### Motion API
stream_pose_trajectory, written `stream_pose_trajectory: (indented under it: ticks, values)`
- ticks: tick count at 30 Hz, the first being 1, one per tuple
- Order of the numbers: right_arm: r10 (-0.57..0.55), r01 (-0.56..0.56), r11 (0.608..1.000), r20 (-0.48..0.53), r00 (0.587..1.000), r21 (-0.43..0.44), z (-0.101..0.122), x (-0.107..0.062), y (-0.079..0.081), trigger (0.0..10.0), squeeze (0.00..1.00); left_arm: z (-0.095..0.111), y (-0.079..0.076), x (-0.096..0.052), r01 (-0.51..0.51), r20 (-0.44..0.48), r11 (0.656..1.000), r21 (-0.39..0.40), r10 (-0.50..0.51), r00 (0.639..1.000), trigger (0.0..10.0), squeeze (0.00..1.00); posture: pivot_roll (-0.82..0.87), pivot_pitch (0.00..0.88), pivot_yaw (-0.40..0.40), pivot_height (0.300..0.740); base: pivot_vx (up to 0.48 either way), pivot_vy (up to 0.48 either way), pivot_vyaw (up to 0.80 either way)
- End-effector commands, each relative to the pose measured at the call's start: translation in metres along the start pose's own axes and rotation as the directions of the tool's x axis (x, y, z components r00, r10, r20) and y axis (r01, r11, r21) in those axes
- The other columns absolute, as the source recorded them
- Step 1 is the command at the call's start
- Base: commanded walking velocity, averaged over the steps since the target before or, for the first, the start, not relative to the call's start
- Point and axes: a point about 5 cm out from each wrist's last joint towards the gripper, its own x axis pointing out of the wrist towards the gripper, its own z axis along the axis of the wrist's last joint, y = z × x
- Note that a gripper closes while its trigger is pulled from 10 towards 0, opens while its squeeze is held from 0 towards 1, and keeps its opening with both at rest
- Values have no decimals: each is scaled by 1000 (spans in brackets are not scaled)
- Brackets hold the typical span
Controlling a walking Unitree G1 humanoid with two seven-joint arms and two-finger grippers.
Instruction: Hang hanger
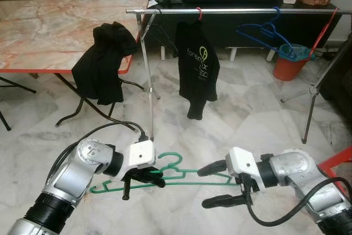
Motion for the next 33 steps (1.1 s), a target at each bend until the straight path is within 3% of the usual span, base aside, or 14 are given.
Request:
stream_pose_trajectory:
  ticks: [1,9,11,12,13,33]
  values:
    - [-29,29,1000,2,1000,-11,3,3,-4,10000,0,13,-8,6,67,31,997,45,-68,997,10000,0,-110,0,6,740,0,0,0]
    - [-25,25,999,-8,1000,28,-6,6,-3,10000,0,14,-12,6,99,19,994,43,-100,995,10000,0,-115,0,14,740,0,0,0]
    - [-22,22,999,1,1000,40,-7,7,-3,1490,0,14,-12,6,100,19,994,44,-101,995,10000,0,-115,0,14,740,0,0,0]
    - [-22,22,999,1,1000,40,-7,7,-3,1490,0,14,-12,6,100,19,994,44,-101,995,10000,0,-115,0,14,740,0,0,0]
    - [-16,16,998,3,1000,52,-9,7,-3,0,0,15,-12,6,101,18,994,43,-102,995,10000,0,-114,0,15,740,0,0,0]
    - [4,-6,996,27,1000,88,-16,16,-1,0,0,21,-12,10,128,28,990,60,-130,991,10000,0,-111,0,15,740,0,0,0]
